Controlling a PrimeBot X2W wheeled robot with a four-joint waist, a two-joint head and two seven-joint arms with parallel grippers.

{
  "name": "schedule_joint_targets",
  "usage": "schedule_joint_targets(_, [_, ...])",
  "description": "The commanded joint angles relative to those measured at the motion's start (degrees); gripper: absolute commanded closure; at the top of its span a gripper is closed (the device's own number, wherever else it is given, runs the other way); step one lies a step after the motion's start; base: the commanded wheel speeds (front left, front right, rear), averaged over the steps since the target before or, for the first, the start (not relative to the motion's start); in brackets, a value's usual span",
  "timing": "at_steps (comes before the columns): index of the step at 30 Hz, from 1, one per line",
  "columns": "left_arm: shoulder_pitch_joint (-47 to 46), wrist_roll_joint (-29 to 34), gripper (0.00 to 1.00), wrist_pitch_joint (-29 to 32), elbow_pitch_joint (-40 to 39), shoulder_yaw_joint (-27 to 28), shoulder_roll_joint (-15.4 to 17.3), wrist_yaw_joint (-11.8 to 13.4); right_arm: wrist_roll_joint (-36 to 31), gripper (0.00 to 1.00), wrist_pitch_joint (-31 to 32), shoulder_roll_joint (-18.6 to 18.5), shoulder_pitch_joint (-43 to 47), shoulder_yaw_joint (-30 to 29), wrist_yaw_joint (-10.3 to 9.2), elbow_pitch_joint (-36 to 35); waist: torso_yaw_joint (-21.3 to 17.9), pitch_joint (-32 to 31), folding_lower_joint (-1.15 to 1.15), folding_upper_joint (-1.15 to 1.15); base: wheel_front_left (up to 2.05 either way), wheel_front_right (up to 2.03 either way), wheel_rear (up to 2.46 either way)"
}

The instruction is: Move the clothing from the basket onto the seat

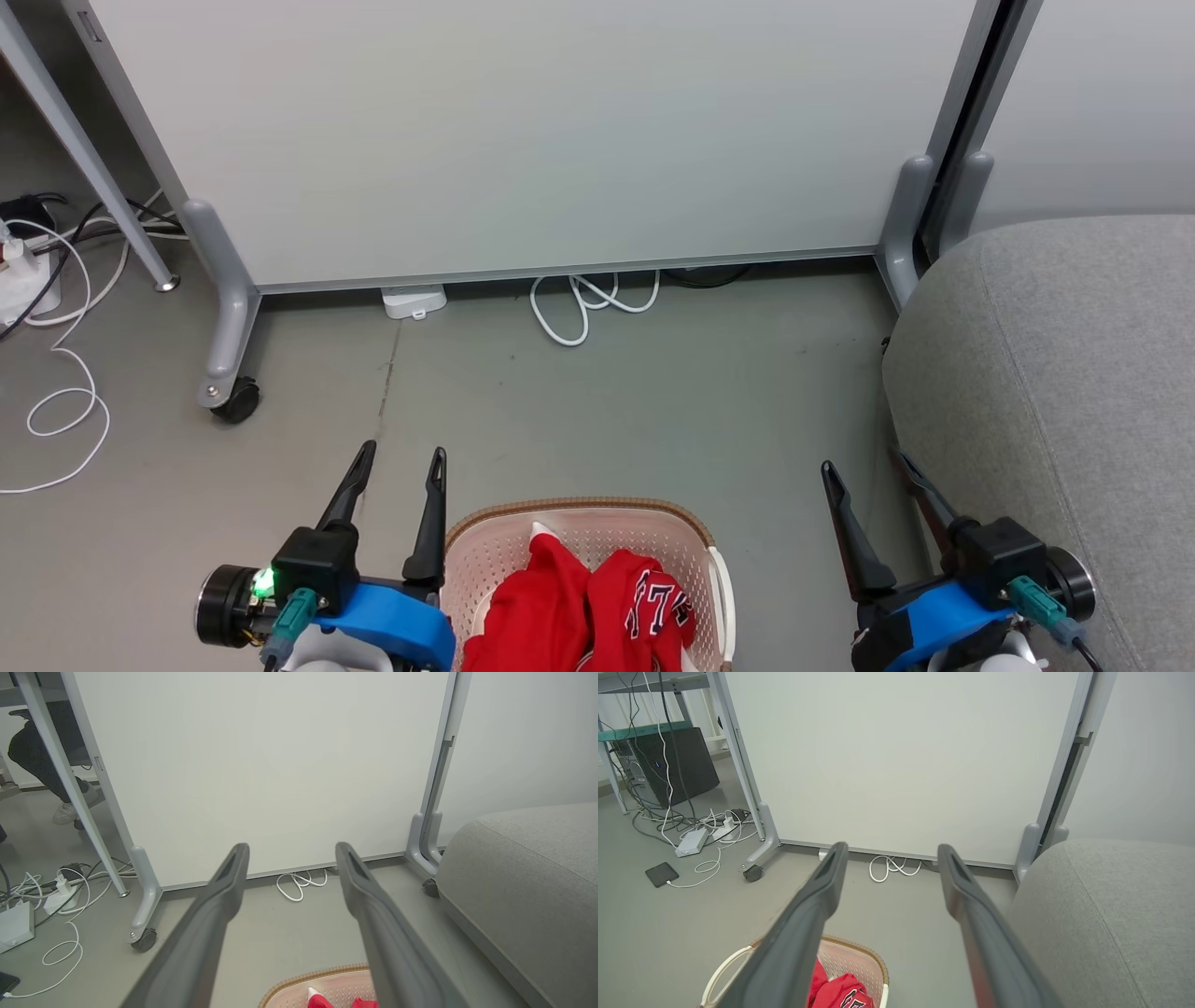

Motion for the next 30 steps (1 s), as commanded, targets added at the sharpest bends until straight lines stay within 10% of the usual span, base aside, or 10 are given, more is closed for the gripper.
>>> schedule_joint_targets(1, [-0.38,-0.20,0.00,-0.26,0.42,0.25,-0.08,-0.27,0.61,0.00,-0.20,-0.26,-0.19,0.01,0.00,0.16,-0.02,0.01,0.00,0.00,0.00,0.00,0.00])
schedule_joint_targets(30, [-14.13,1.09,0.00,-0.22,9.95,-5.83,2.54,-1.57,0.55,0.00,-0.19,-0.25,-6.92,-0.74,0.00,-2.01,-5.28,12.33,0.00,0.00,0.00,0.00,0.00])
